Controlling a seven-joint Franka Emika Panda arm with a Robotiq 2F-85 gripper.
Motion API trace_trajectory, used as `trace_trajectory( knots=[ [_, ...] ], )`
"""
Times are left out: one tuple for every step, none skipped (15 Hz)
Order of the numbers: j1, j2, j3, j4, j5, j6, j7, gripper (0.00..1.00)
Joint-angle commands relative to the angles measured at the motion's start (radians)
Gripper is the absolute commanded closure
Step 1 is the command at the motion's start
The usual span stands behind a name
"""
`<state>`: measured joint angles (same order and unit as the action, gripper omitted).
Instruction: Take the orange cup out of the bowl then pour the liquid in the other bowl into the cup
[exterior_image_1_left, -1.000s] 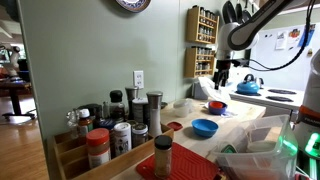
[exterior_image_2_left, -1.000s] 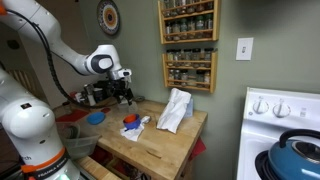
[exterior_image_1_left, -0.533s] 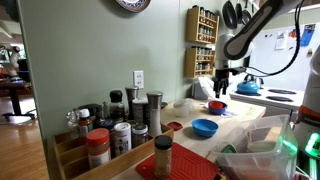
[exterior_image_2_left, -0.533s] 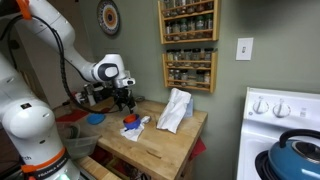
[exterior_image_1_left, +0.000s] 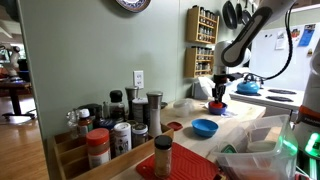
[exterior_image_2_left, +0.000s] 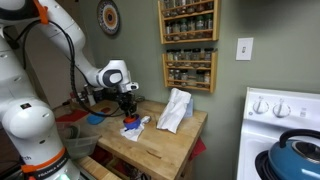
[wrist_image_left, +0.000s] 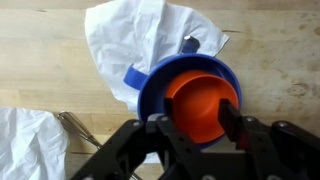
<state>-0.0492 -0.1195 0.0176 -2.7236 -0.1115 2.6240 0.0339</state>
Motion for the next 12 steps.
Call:
trace_trajectory(
  knots=[
    [-0.013,0.045,-0.014,0.016,-0.052,0.041,0.029,0.28],
    [-0.015,0.05,-0.018,0.018,-0.06,0.046,0.032,0.28],
    [-0.016,0.052,-0.021,0.02,-0.066,0.047,0.032,0.22],
    [-0.018,0.056,-0.023,0.022,-0.078,0.049,0.041,0.16],
    [-0.015,0.062,-0.026,0.025,-0.071,0.048,0.033,0.07],
    [-0.014,0.067,-0.027,0.027,-0.069,0.05,0.033,0.01],
    [-0.012,0.073,-0.026,0.028,-0.068,0.051,0.033,0.1],
    [-0.01,0.077,-0.026,0.029,-0.065,0.052,0.032,0.36],
    [-0.009,0.08,-0.026,0.03,-0.064,0.052,0.031,0.35],
    [-0.008,0.083,-0.026,0.031,-0.064,0.051,0.031,0.36],
    [-0.009,0.084,-0.027,0.031,-0.069,0.05,0.033,0.44],
    [-0.009,0.085,-0.028,0.031,-0.07,0.05,0.033,0.53]
  ],
)
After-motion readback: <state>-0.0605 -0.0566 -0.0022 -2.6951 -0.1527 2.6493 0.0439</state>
